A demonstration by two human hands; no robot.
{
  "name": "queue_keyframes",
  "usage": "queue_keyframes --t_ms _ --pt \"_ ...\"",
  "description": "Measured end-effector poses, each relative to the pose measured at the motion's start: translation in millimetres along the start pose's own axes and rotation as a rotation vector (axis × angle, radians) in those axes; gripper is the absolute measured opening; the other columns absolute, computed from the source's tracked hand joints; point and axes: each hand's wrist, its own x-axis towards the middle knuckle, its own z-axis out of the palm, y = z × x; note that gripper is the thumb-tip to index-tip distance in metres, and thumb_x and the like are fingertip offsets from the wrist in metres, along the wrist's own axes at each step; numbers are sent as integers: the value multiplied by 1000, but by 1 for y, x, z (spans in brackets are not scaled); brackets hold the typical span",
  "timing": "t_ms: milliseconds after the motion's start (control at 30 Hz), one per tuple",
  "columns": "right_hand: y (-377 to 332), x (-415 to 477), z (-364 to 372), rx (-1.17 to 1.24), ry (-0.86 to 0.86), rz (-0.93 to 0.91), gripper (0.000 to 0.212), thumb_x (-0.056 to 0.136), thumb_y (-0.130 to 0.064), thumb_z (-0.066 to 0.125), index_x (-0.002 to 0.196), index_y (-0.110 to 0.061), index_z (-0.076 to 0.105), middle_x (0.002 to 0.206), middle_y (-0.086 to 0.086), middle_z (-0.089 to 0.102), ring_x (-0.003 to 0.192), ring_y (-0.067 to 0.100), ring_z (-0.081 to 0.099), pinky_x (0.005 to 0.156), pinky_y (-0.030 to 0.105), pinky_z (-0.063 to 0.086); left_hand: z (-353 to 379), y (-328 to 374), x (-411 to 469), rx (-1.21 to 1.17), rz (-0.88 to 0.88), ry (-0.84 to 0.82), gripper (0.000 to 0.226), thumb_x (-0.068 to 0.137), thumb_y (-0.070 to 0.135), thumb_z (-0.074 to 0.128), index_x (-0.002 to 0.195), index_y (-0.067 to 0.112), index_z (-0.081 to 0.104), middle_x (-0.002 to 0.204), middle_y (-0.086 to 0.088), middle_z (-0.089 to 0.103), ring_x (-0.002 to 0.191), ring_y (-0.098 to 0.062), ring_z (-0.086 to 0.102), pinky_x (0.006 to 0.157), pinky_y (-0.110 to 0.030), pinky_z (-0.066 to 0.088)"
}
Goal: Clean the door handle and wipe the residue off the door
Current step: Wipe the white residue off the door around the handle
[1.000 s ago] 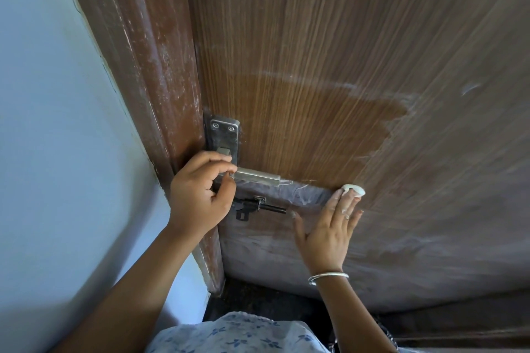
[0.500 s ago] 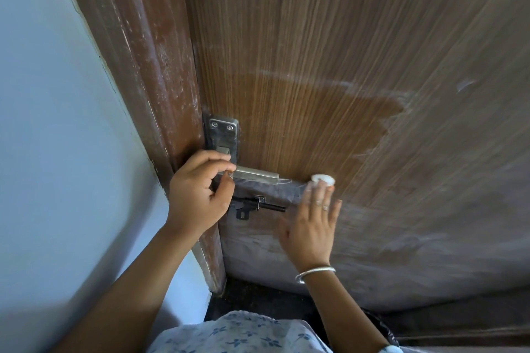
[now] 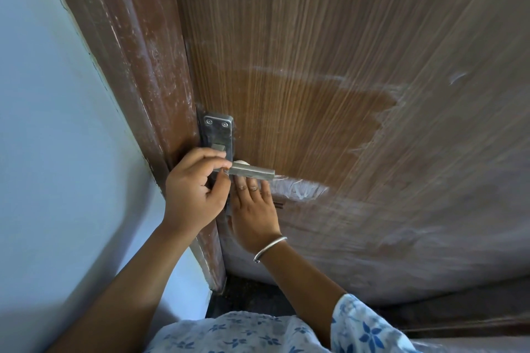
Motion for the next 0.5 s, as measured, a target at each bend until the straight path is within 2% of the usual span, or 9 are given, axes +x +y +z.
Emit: queue_keyframes --t_ms 67,200,333,400,500 --pt "1 -1 -1 -6 12 4 65 78 -34 63 135 -7 47 139 8 49 124 28 49 108 50 28 0 0 0 2 6 -4 22 79 10 55 83 0 74 92 -10 70 71 -16 63 60 -23 50" --pt "14 -9 0 -18 55 38 64 76 -30 65 133 -8 48 137 7 50 124 28 47 112 53 13 0 -2 0 4 8 -11 22 78 10 54 83 0 74 93 -10 70 59 -25 63 56 -29 48" --pt "46 -38 5 -34 -1 250 85 69 -38 70 139 -5 36 142 16 43 134 35 36 106 60 12 0 0 0 -13 -22 -9 24 78 13 53 82 2 74 93 -8 69 53 -29 61 54 -32 47" --pt "65 -55 9 -17 17 382 94 64 -38 76 138 0 33 140 24 43 132 41 35 104 62 14 1 2 1 -21 -47 1 25 78 13 52 81 2 74 92 -7 69 62 -23 63 58 -25 50" --pt "74 -67 13 40 60 498 97 63 -36 80 135 9 32 141 32 36 134 42 23 105 60 17 3 2 1 -26 -51 28 25 77 13 51 80 1 74 90 -8 70 78 -9 60 69 -11 45"
